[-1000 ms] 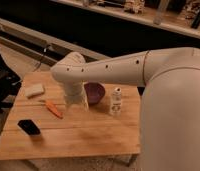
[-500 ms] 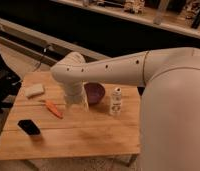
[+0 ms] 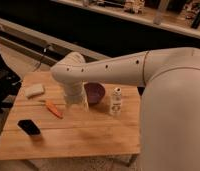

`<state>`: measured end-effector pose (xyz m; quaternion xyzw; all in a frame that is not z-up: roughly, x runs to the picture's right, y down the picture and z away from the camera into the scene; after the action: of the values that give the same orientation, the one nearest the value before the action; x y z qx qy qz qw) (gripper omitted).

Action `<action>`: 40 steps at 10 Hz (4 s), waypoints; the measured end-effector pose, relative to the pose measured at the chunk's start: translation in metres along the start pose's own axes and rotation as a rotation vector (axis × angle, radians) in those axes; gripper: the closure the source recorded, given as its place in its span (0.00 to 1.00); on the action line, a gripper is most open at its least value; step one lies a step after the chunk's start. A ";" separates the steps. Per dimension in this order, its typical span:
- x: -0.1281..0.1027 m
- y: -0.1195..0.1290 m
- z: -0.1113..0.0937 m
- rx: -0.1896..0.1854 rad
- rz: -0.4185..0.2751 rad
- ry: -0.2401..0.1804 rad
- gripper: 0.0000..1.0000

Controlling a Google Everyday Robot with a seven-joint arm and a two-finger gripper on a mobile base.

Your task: Knock the eraser over

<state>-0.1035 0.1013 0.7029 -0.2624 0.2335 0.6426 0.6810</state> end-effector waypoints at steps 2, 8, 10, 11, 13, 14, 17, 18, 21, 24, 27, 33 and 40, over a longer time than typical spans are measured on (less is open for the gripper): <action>0.000 0.000 0.000 0.000 0.000 0.001 0.35; 0.000 0.000 0.000 0.000 0.000 0.001 0.35; 0.000 0.000 0.000 0.000 0.000 0.001 0.35; 0.000 0.000 0.000 0.000 0.000 0.001 0.35; 0.000 0.000 0.000 0.000 0.000 0.001 0.35; 0.000 0.000 0.000 0.000 0.000 0.001 0.35; 0.000 0.000 0.001 0.000 0.000 0.002 0.35; 0.000 0.000 0.001 0.001 0.000 0.003 0.35; 0.000 0.000 0.001 0.001 0.000 0.002 0.35; 0.000 0.000 0.001 0.000 0.000 0.002 0.35; 0.000 0.000 0.001 0.000 0.000 0.002 0.35; 0.000 0.000 0.001 0.000 0.000 0.002 0.35; 0.003 0.000 0.000 0.009 -0.038 -0.007 0.35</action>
<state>-0.1035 0.1033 0.7014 -0.2613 0.2290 0.6292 0.6952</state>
